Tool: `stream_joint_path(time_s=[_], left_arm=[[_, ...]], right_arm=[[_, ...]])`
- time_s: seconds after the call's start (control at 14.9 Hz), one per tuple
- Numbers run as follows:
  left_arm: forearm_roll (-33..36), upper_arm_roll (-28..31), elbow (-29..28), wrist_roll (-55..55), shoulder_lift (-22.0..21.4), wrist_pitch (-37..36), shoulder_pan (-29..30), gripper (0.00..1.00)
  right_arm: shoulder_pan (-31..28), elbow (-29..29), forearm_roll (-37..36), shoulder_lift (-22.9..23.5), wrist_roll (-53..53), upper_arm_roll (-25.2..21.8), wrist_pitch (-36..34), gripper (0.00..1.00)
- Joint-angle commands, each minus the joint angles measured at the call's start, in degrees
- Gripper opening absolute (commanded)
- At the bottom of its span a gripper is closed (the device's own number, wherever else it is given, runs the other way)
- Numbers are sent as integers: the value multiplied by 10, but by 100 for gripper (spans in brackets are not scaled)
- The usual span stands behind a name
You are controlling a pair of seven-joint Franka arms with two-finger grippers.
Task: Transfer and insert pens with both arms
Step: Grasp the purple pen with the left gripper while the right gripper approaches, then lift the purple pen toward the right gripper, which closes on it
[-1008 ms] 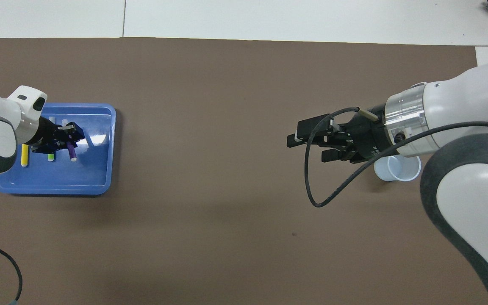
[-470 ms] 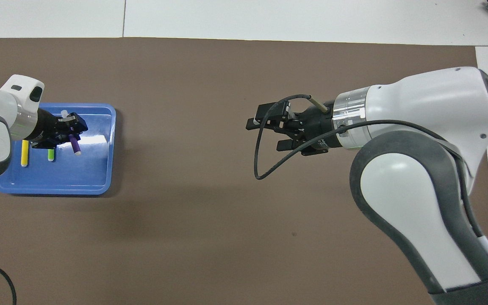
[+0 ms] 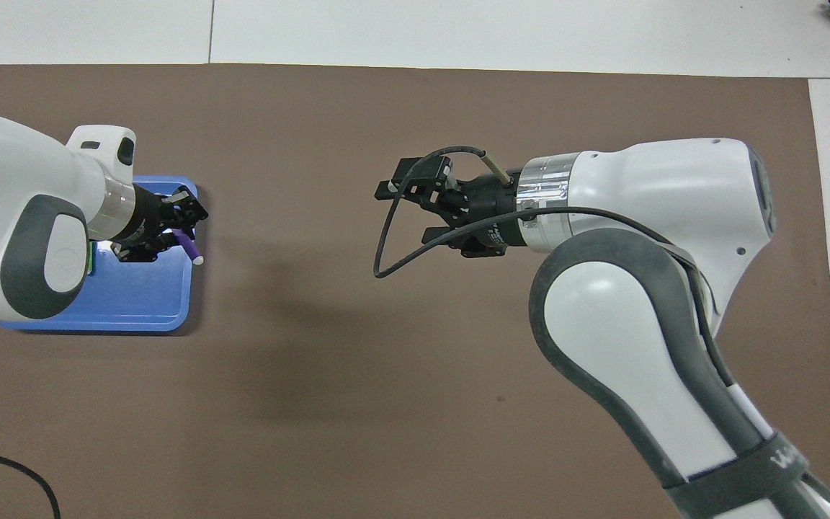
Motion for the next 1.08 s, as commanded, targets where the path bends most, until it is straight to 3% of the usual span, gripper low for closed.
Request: stream_joint_path(time_s=[0.0,0.4,1.01], left_arm=[[36,7,-3,-113,-34,-30,-47,0],[44,1,12,-297,-65,-38,-88,0],[37,-48,48,-411,-75,-47,-88,0]], right_arm=[[-2,24,-64,10,-45,0,-44,100],[29,52,-72,33,-47,0,-36,100],[63,55,-77,38,-46,0,4,97]])
